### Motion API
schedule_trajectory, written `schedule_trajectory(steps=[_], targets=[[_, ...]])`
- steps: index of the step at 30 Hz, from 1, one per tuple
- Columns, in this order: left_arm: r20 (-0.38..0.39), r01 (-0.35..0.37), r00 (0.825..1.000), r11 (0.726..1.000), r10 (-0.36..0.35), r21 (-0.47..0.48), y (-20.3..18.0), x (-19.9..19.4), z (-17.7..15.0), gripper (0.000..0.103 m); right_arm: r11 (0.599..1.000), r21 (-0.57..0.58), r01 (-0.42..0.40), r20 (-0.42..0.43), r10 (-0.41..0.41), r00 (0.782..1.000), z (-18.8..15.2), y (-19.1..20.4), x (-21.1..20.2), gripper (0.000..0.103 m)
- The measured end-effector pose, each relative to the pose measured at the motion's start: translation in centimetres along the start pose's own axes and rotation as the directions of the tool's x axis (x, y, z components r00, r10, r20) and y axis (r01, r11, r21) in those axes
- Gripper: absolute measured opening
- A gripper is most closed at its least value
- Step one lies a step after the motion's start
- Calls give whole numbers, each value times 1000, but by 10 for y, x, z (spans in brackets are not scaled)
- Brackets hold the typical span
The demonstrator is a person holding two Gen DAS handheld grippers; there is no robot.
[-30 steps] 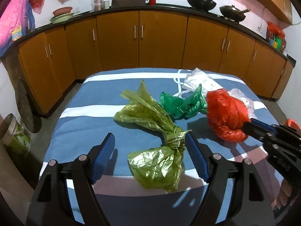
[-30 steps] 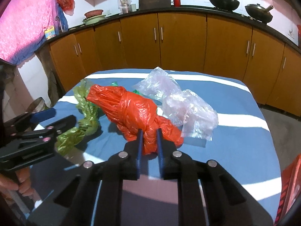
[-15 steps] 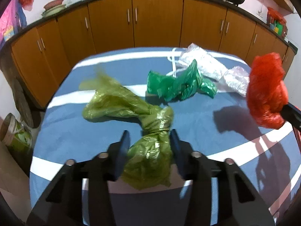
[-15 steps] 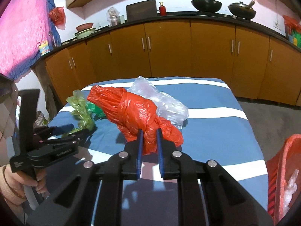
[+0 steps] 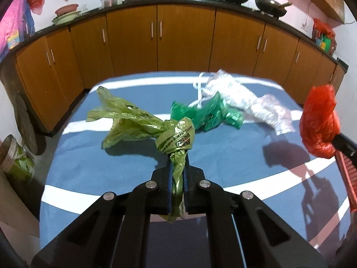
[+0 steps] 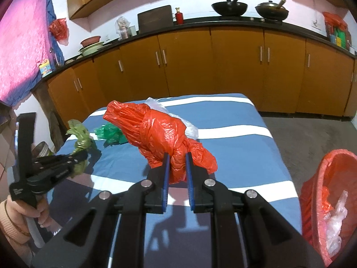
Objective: Collect trash
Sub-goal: 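Carry the red bag and green bag toward the orange basket with both tools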
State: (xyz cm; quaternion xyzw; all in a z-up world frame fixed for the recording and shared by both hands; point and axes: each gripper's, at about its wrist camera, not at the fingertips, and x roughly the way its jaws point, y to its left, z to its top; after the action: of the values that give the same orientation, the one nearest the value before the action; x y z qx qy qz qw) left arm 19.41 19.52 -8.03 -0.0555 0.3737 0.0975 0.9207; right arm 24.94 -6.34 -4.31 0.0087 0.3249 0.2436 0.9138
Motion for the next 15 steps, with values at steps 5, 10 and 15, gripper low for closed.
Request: schedule_trajectory(steps=[5,10,15], targets=[[42,26,999,1000,-26,11,-12,-18,7,8,1000,20,22,9,-23,1000,-3,-10,-12,15],[75,58,995,998,-61,39,-33,-33,14,8,998,41,49,22,-50,999,-4,-19,-25,15],[90,82,992,994,-88,70,-52,-43,16,8,995,63,75,35,-77,996,-6,-28,-38,15]])
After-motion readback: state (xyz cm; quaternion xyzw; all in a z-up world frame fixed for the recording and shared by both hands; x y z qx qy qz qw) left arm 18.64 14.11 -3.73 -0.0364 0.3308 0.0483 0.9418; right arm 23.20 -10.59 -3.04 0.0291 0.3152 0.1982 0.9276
